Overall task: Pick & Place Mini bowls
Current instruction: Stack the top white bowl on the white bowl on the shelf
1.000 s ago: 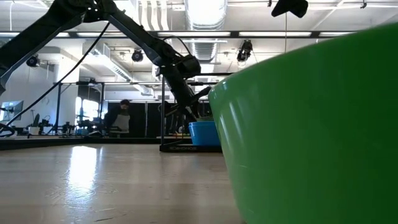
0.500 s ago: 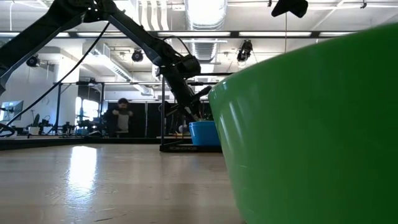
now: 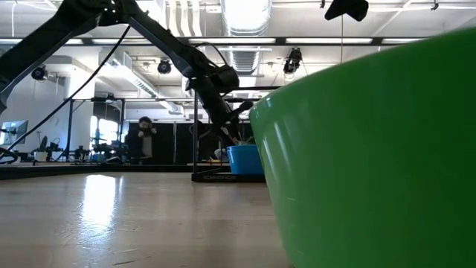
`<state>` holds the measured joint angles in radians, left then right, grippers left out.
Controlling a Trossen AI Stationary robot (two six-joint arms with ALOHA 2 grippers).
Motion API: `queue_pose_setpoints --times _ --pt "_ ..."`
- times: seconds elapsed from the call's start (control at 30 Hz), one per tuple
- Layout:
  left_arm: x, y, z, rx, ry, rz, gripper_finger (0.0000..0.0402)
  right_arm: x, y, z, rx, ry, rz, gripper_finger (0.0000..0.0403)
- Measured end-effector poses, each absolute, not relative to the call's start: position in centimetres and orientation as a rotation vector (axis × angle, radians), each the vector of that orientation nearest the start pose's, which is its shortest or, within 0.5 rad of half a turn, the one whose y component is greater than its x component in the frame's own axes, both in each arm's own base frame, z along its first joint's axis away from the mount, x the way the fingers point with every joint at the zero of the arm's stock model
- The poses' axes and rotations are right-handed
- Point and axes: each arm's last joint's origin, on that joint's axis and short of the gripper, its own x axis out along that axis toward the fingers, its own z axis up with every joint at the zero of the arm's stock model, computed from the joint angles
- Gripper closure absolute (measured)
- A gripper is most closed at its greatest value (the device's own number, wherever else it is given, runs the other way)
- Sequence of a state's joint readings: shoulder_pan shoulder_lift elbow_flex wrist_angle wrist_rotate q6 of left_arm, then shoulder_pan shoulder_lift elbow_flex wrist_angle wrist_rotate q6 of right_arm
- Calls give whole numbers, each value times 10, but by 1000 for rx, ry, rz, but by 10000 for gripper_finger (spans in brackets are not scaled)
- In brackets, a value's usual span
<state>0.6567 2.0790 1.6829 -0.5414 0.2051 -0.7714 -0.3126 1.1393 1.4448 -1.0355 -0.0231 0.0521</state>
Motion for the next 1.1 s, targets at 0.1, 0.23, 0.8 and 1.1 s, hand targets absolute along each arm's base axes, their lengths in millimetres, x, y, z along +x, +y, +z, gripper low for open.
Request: queue_pose_setpoints --times 0.1,0.23,0.8,1.1 --pt "362 272 222 -1088 665 740 349 188 -60 410 172 715 -295 394" --pt "361 272 227 -1078 655 742 348 188 -60 410 171 715 -295 394" --pt "362 271 226 -1070 653 767 348 188 -60 410 171 714 -295 394" --pt "361 270 225 -1064 670 776 349 188 -60 410 171 714 -295 394"
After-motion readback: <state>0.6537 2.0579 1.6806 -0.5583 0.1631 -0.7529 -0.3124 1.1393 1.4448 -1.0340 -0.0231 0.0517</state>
